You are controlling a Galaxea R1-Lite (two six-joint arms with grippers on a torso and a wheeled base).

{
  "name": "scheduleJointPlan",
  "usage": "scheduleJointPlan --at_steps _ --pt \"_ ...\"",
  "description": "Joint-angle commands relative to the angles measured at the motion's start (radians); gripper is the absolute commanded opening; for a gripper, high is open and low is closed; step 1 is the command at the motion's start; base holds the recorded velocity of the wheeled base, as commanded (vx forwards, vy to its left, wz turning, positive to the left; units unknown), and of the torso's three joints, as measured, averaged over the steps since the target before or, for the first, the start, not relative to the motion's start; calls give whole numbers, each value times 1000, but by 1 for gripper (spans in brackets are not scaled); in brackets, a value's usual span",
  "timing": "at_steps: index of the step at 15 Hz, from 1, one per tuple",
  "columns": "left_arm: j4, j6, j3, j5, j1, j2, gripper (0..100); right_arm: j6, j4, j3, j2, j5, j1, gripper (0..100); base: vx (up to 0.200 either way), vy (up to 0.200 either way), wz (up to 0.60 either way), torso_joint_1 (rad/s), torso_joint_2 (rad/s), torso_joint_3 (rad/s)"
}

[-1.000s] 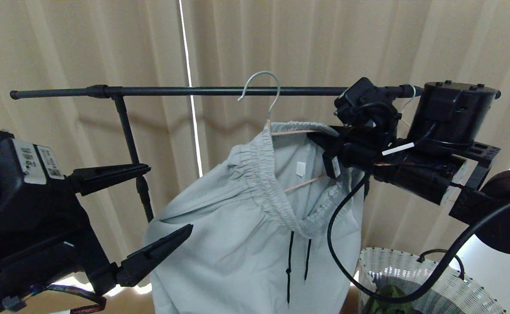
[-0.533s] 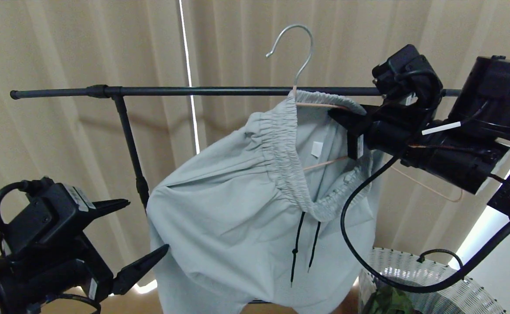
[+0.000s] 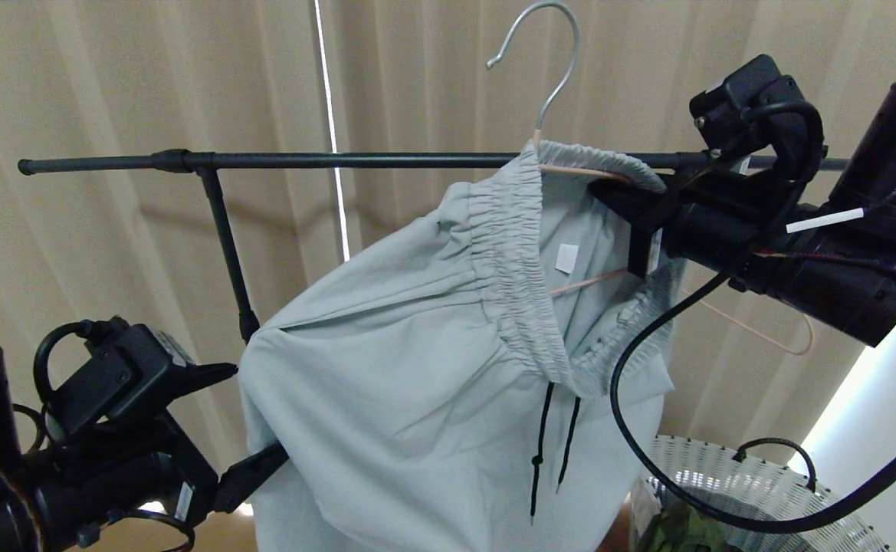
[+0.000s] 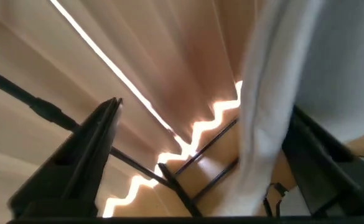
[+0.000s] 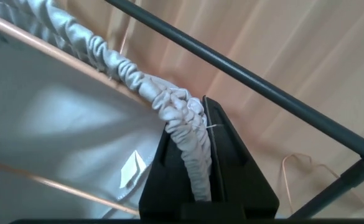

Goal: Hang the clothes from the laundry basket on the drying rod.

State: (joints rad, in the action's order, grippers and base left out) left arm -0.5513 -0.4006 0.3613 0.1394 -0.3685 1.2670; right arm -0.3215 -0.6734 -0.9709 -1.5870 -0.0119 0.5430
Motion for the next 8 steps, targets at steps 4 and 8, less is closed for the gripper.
scheduleJointPlan --at_steps 4,8 --pt "-49 -1 -16 -3 46 66 0 -1 0 -2 -1 -2 -3 0 0 0 0 0 0 0" --pt "-67 -24 -67 0 264 57 0 -4 3 0 -1 -11 -54 0 0 0 0 0 0 0"
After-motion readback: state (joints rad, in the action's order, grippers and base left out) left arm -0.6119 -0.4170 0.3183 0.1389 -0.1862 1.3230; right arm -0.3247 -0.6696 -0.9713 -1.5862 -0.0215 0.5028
